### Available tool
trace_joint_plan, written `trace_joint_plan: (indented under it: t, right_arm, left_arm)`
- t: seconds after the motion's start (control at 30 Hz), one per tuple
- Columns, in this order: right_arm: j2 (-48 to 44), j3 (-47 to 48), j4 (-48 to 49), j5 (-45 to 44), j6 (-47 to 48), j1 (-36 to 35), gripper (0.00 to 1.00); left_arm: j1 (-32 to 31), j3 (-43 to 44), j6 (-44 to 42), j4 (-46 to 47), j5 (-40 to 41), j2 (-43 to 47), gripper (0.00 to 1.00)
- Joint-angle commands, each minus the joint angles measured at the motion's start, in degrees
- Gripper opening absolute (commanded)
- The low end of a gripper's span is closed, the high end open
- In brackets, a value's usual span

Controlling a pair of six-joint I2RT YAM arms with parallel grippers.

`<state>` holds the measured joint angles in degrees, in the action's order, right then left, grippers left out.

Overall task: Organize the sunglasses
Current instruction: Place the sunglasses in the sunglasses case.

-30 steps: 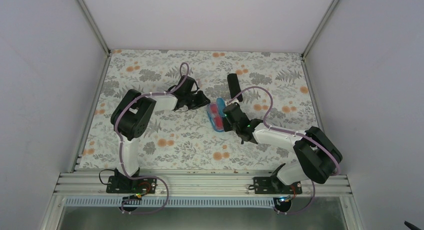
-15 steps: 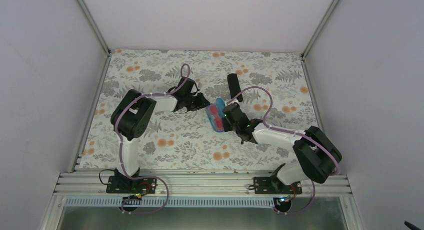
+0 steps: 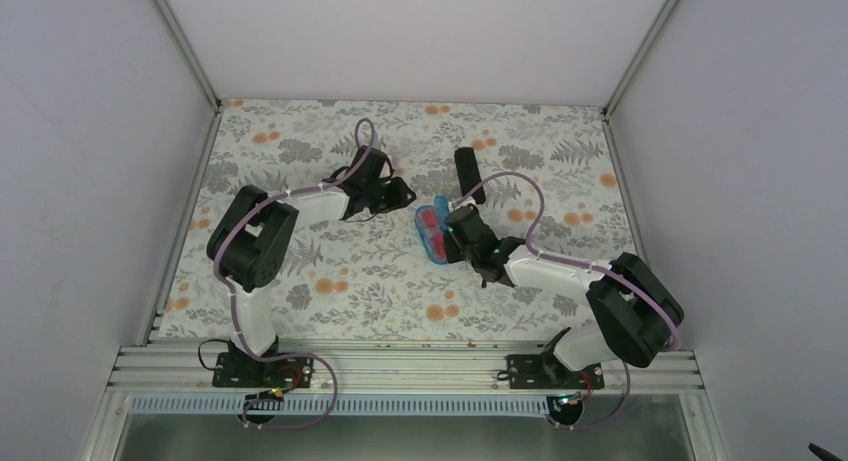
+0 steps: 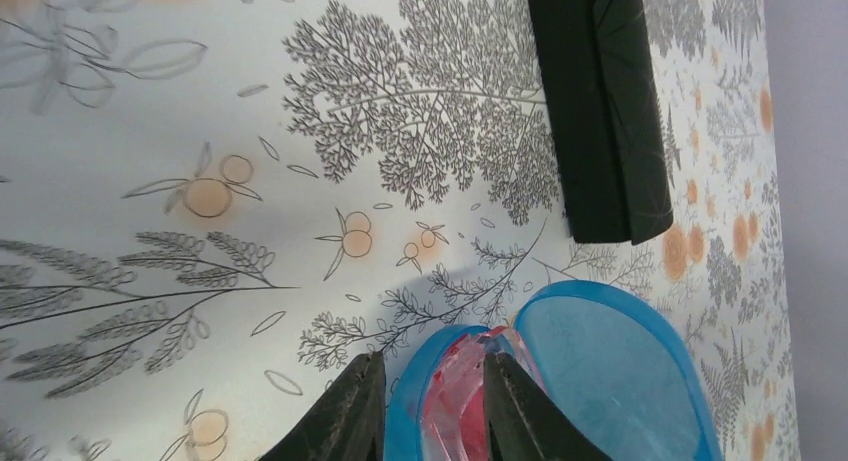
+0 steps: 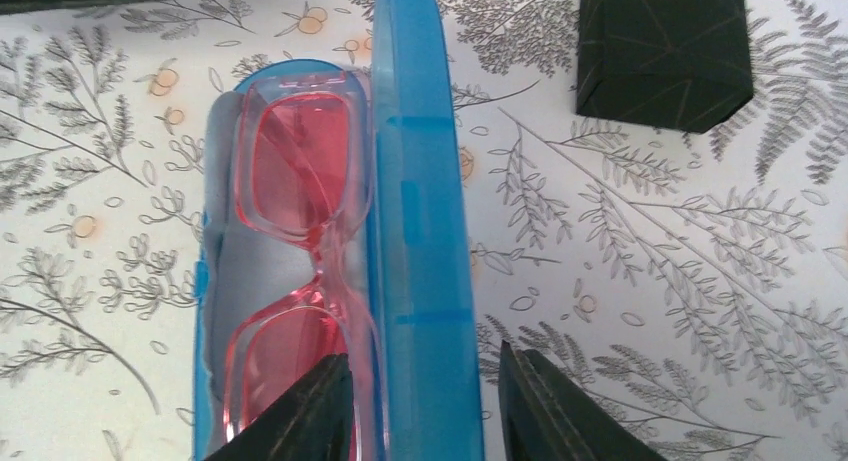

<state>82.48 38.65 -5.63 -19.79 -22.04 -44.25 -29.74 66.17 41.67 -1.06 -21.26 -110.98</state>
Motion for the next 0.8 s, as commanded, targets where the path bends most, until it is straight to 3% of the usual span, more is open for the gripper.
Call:
trace_joint_plan:
  t: [0.0,0.17,0.33,0.5,0.77]
  right_arm:
    - [-1.5,0.6,1.8,2.9,1.0,-0.8,0.45]
    - [-3.0,0.1,3.5,7.4,1.9,-0.8,0.62]
    - [-3.9,0.3,4.2,9.7,1.9,-0.8,0.77]
    - [-4.0,1.8,3.9,10.0,0.4,-0.4,0.84]
    - [-3.3,3.1,3.9,13.9,-1.2,0.2,0.84]
  left_arm:
    - [0.1,-3.2,2.5,0.1,4.8,4.7,0.26]
    - [0.1,-8.8,5.6,1.0,4.1,7.3,0.27]
    - [-0.2,-12.5,7.3,3.2,-3.5,6.2,0.26]
    - [-1.3,-13.9,8.5,5.7,-9.2,5.0,0.23]
    - [-3.3,-11.9,9.7,2.9,-9.4,2.0,0.16]
